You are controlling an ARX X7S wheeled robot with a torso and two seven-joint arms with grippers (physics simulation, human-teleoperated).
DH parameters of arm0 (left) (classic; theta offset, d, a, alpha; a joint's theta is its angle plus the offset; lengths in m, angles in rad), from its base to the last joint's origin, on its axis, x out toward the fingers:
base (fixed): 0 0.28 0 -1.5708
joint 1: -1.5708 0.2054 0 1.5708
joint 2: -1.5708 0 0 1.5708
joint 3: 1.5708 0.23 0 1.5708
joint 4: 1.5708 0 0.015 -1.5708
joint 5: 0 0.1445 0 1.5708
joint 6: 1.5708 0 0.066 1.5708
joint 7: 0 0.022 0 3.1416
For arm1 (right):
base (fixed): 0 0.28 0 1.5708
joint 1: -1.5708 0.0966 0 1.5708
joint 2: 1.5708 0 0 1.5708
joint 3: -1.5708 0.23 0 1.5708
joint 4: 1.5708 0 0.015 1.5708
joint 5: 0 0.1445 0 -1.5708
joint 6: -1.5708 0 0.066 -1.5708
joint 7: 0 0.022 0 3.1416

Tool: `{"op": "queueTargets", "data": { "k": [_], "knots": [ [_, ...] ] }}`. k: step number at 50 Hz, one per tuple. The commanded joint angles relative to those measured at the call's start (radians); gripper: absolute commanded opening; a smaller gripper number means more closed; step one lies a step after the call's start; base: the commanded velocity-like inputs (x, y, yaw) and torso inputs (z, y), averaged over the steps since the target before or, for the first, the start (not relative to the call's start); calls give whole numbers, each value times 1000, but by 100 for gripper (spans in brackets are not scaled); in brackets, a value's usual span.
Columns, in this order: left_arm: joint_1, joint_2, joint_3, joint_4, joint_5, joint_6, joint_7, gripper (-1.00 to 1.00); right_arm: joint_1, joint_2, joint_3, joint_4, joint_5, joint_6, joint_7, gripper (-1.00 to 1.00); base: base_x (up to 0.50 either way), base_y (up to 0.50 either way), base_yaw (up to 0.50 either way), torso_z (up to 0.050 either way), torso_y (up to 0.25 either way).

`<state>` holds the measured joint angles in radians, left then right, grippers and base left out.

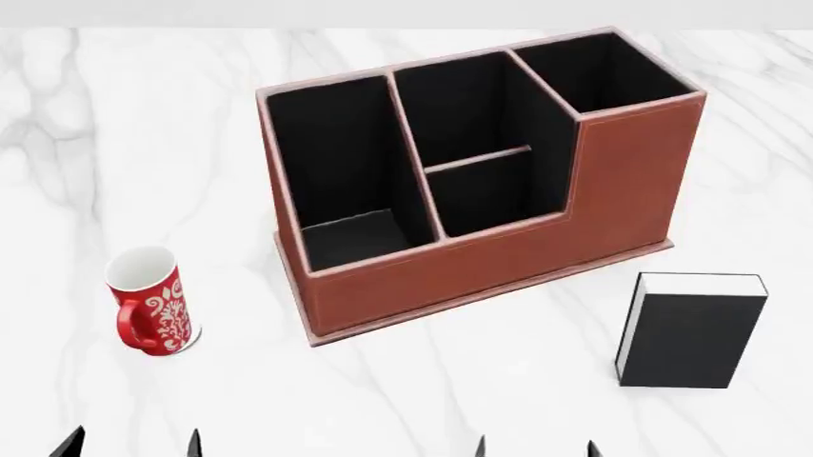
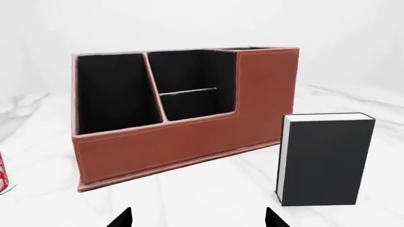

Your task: Pick up the book and place it in the back compartment of the caddy.

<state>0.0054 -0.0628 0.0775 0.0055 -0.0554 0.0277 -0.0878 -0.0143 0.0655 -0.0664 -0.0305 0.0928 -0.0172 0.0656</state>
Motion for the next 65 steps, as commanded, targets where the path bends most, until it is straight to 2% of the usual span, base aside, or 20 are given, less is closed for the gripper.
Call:
{"op": "queueTargets", "data": {
  "k": [1, 13, 18, 28, 31, 65],
  "knots": [
    [37, -11, 9, 40, 4, 94, -46, 100, -47, 14, 1, -69, 61, -70, -1, 100, 0, 0, 0, 0, 0],
    [100, -18, 8, 79, 11, 305, -91, 100, -109, 10, 13, -117, 89, -265, 12, 100, 0, 0, 0, 0, 0],
    [106, -23, 16, 78, 21, 334, -104, 100, -115, 20, 3, -125, 94, -263, 17, 100, 0, 0, 0, 0, 0],
    [121, -26, 18, 63, 54, 446, -147, 100, -142, 15, 3, -120, 59, -401, 45, 100, 0, 0, 0, 0, 0],
    [129, -26, 16, 46, 78, 532, -169, 100, -156, 11, 4, -114, 53, -479, 49, 100, 0, 0, 0, 0, 0],
    [137, -66, 52, -37, 117, 817, -232, 100, -179, 29, -19, -44, 41, -778, 90, 100, 0, 0, 0, 0, 0]
  ]
}}
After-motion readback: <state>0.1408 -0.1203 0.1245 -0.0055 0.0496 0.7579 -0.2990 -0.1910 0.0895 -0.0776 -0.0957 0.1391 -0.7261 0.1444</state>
